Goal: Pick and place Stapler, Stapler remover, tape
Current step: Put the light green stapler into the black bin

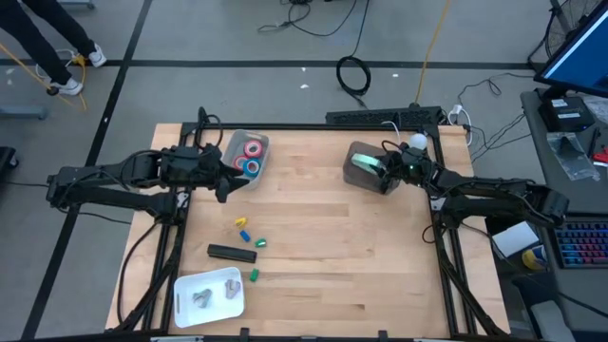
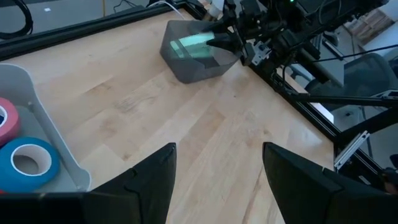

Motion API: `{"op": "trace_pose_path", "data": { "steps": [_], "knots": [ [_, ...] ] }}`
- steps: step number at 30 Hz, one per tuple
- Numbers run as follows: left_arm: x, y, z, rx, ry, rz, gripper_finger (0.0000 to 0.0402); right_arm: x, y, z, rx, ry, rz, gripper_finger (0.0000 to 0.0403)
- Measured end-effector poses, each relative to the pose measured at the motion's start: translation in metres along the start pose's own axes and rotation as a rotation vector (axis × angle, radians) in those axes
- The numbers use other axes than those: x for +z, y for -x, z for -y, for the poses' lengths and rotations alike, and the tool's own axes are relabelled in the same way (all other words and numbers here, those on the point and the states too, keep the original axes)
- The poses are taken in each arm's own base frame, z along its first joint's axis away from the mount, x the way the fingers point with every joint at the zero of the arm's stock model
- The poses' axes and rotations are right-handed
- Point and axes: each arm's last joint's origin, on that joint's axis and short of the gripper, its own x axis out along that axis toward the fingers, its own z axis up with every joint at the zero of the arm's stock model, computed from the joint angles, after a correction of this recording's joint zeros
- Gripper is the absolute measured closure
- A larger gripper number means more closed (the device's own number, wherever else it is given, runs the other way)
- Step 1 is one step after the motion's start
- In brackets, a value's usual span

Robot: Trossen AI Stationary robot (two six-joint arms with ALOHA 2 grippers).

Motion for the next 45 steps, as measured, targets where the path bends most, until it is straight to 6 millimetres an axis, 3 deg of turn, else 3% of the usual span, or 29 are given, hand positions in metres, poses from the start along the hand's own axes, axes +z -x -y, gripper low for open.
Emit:
{"op": "trace_pose_path", "data": {
  "steps": [6,13,21,27,34,45],
  "knots": [
    [0.0,0.0,0.0,0.0,0.0,0.0,0.016,0.0,0.0,0.0,0.0,-0.004,0.0,0.0234],
    [0.0,0.0,0.0,0.0,0.001,0.0,0.016,0.001,0.0,0.0,0.005,-0.003,0.011,0.0252],
    [0.003,0.0,0.002,-0.024,0.005,0.033,0.016,0.001,0.001,-0.007,0.247,-0.072,0.023,0.0334],
    [0.005,0.0,0.003,-0.035,-0.004,0.048,0.016,-0.003,0.001,-0.009,0.291,-0.088,-0.028,0.0397],
    [0.004,-0.006,0.004,-0.022,-0.005,0.029,0.016,0.002,0.003,-0.007,0.264,-0.015,-0.172,0.0398],
    [0.0,-0.024,0.005,-0.024,-0.013,-0.055,0.016,0.021,0.005,-0.004,0.257,0.043,-0.201,0.0402]
  ]
}}
